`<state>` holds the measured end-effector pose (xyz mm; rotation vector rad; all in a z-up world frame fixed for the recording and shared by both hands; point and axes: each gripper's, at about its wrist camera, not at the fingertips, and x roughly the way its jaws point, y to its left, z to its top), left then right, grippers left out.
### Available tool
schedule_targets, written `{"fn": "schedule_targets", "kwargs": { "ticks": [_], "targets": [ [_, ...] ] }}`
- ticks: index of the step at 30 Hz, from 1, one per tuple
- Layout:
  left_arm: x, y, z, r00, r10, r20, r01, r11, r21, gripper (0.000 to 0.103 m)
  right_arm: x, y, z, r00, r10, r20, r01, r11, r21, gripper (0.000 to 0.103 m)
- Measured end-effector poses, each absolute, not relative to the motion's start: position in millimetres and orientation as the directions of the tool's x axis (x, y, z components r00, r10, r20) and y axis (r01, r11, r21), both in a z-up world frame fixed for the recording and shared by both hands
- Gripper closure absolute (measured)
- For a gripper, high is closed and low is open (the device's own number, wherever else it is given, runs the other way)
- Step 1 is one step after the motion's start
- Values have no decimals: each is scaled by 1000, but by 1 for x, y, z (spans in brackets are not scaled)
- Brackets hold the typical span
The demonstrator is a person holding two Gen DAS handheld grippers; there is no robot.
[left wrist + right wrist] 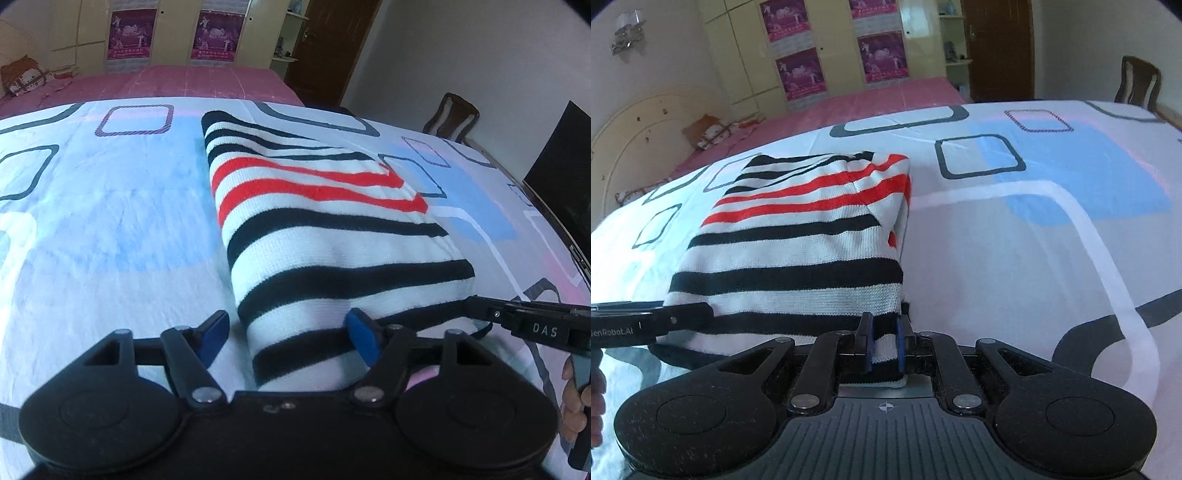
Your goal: Fold small clothes
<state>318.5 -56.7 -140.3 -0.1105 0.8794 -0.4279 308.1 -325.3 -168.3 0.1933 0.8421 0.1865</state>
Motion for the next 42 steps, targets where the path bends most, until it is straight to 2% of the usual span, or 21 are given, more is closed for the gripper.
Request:
{"fn": "schedule_targets", "kwargs": {
  "ticks": [1,2,3,5,10,11,12,14,17,21,27,34,38,42],
  "targets": [
    [320,-55,-141,554,-413,-723,319,907,-273,28,308,-326,-170,652,226,-723,-60,967,248,85],
    [321,-55,-141,549,-416,-725,323,905,-276,28,308,-326,-169,654,194,-731,-27,972,234,69],
    [320,-54,-141,546,-420,-725,328,904,-276,27,308,-325,-168,654,176,-736,-15,976,219,61],
    [322,-54,-140,542,-421,-727,335,902,-272,25,307,-325,-164,656,152,-739,-5,980,197,56],
    [325,-51,-137,529,-427,-733,314,902,-298,19,303,-331,-148,669,157,-726,20,973,229,55],
    [326,-50,-136,527,-429,-734,304,901,-308,19,303,-332,-145,673,166,-720,15,971,237,45],
    [326,-49,-135,526,-432,-732,295,901,-319,19,304,-331,-142,678,171,-715,7,971,238,28],
    [328,-48,-131,530,-443,-723,285,896,-340,19,308,-329,-136,691,187,-699,-32,973,228,22],
    [333,-50,-124,537,-456,-710,267,890,-370,17,322,-327,-135,694,217,-686,-68,969,238,22],
    [343,-57,-115,549,-455,-701,261,890,-374,14,347,-335,-136,683,286,-673,-80,944,320,22],
    [366,-63,-122,554,-419,-719,213,907,-364,13,385,-344,-153,645,372,-668,-95,906,412,22],
    [383,-63,-140,530,-462,-711,191,882,-430,8,415,-353,-183,592,483,-645,-105,840,532,22],
    [388,-60,-151,503,-515,-694,163,845,-509,8,422,-358,-195,577,565,-590,-127,775,619,22],
    [387,-63,-153,509,-520,-686,164,841,-516,12,427,-357,-199,566,594,-572,-148,755,638,34]
  ]
}}
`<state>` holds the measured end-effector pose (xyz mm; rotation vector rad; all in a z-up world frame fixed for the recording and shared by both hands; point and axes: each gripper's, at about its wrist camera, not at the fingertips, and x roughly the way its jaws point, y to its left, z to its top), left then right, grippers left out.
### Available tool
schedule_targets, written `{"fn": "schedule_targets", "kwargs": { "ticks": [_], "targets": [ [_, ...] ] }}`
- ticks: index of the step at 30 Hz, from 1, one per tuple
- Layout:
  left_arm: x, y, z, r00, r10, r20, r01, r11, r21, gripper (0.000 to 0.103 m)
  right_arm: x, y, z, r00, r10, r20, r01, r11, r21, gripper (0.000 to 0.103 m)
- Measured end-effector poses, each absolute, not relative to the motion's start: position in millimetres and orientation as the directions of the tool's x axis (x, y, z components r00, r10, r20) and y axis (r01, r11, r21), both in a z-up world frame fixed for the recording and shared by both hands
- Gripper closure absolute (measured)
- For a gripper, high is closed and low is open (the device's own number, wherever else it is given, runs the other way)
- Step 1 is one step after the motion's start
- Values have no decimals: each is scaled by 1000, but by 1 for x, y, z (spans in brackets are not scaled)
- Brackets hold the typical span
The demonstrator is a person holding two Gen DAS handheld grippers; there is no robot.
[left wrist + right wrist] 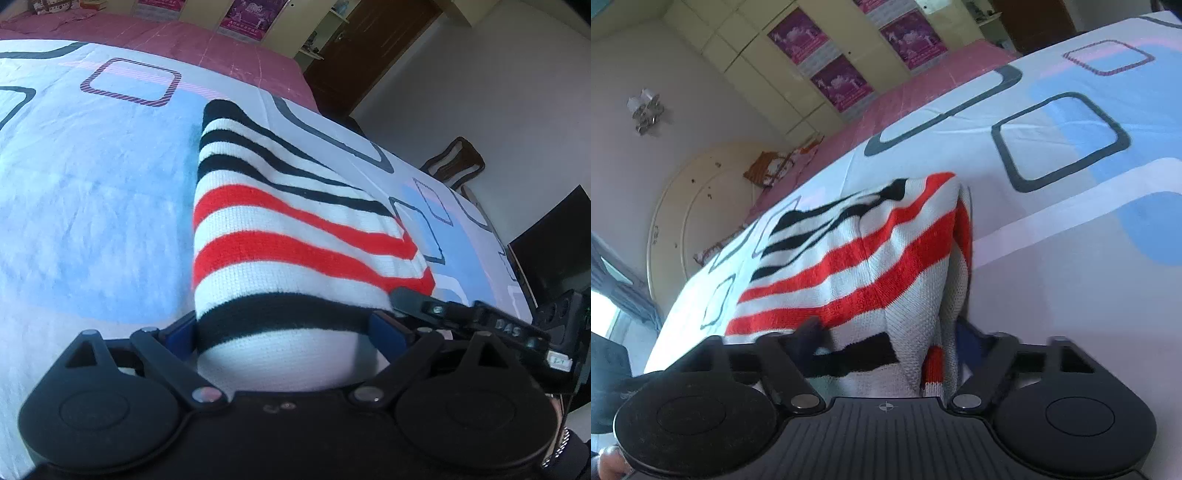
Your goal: Fold small clothes
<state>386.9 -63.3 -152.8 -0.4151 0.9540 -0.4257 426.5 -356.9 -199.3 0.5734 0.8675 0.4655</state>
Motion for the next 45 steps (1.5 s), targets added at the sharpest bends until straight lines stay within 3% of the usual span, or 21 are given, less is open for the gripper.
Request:
{"fn": "schedule_targets", "kwargs": {
  "ticks": [4,6,10,13,25,34,45],
  "targets": [
    [386,-64,-150,509,-521,-685,162,840,-519,19,427,-362,-198,544,606,-580,-158,753,639,45],
    [385,-64,-148,519,-516,-681,156,841,-518,25,427,-361,-197,530,621,-577,-153,739,656,61],
    [381,-66,-137,542,-498,-677,171,854,-492,44,421,-361,-186,547,607,-577,-141,746,651,66],
    [380,-61,-129,548,-504,-667,170,848,-502,52,415,-361,-172,563,614,-554,-153,736,660,67],
    [351,6,-88,612,-470,-636,180,866,-466,53,385,-286,-130,575,652,-494,-224,706,671,67],
    [333,121,-80,633,-486,-603,205,856,-475,53,356,-155,-112,597,632,-493,-234,725,647,67],
    [337,255,-93,645,-431,-631,154,882,-446,53,364,-9,-133,558,664,-498,-240,704,669,67]
  ]
}}
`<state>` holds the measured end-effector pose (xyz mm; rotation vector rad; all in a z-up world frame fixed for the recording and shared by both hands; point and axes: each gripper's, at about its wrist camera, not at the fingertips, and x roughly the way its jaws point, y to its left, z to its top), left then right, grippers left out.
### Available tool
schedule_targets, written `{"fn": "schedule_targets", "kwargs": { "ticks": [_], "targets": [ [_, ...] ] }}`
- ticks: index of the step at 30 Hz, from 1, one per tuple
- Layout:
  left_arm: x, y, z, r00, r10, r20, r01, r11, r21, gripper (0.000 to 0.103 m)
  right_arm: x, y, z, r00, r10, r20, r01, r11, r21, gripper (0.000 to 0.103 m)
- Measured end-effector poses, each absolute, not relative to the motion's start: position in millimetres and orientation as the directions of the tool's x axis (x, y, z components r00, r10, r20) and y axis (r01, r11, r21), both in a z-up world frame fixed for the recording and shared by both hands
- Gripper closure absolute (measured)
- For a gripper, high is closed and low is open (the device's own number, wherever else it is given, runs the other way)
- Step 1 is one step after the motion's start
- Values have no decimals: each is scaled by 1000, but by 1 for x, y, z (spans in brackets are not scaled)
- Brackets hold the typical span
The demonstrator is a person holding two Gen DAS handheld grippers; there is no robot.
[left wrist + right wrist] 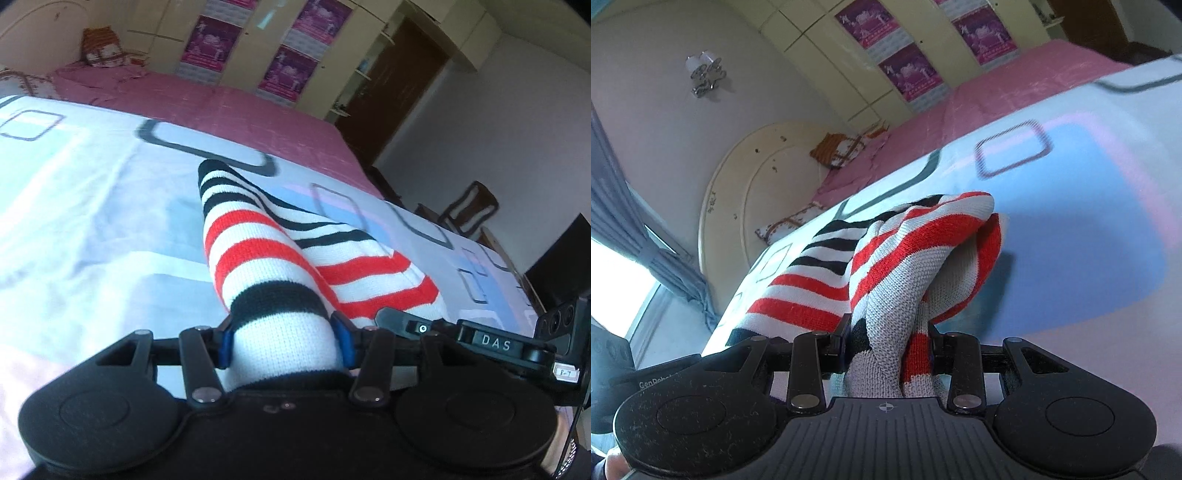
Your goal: Fold small clothes
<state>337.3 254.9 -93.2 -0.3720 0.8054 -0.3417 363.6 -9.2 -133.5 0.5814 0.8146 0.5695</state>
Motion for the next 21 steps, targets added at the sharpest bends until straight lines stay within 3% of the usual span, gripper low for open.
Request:
{"fn": "schedule_targets", "kwargs": {
  "ticks": [8,13,21],
  "targets": [
    [336,293,-126,644,-393,-656,129,901,-414,51,369,37,-160,527,649,-548,-253,736,628,67],
    [337,307,-135,654,-390,-648,114,898,-425,36,373,19,-164,537,622,-569,-199,749,632,56],
    [315,324,-106,727,-342,-595,129,919,-372,40,372,18,-127,635,518,-573,-225,834,504,56]
  ]
}}
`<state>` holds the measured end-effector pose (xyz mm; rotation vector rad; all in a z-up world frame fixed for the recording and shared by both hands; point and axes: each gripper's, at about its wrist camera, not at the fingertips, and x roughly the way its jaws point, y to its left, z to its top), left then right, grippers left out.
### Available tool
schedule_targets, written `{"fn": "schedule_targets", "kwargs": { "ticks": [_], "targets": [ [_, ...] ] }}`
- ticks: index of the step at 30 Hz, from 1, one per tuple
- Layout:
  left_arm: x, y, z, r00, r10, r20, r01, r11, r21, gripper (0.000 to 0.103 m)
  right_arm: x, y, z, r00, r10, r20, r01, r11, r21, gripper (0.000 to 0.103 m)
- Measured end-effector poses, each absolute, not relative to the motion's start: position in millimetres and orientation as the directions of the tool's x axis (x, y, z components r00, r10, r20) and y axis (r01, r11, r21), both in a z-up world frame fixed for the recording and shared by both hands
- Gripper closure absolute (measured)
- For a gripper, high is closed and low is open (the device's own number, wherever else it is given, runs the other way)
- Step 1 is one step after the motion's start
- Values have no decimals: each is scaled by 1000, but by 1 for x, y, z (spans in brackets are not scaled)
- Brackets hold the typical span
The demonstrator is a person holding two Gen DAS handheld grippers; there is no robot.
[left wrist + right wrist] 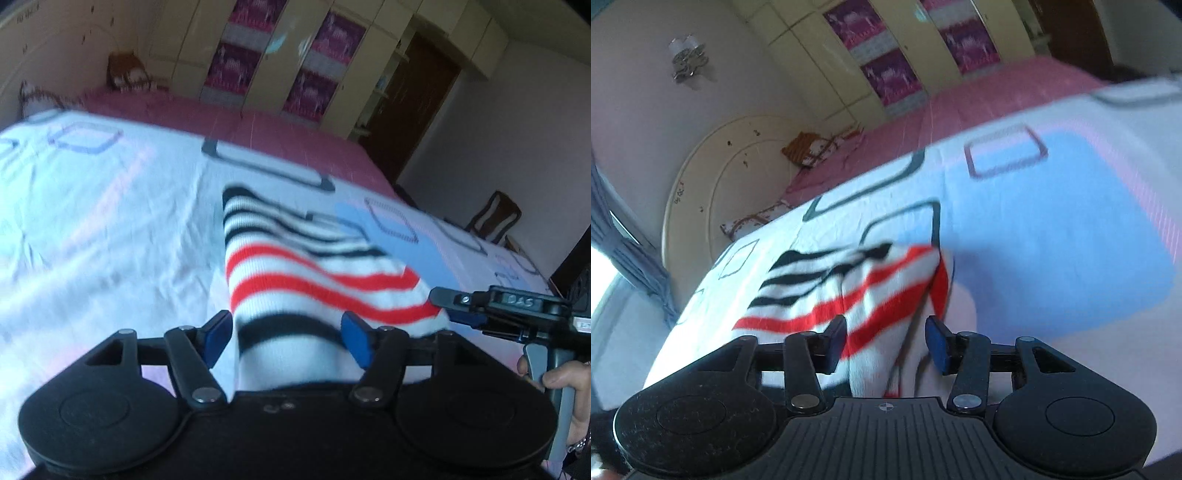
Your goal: Fold small clothes
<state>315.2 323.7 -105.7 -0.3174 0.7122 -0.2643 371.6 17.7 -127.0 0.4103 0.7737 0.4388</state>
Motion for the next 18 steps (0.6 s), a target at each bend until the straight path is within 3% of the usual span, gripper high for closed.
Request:
{"fn": "schedule_targets", "kwargs": {
  "ticks": [2,5,13,18],
  "targets": [
    [317,323,-99,743,-344,-574,139,918,-371,41,373,32,-119,656,495,-570,-255,856,450,57],
    [331,317,-96,736,-370,-567,165,910,-379,48,380,56,-115,660,476,-581,-294,875,384,76],
    [373,299,-125,709,-344,-616,152,927,-344,49,412,94,-150,645,375,-666,-282,926,249,76],
    [369,295,-135,718,-334,-611,166,934,-316,50,409,90,-167,671,388,-632,-289,922,259,76]
  ]
}}
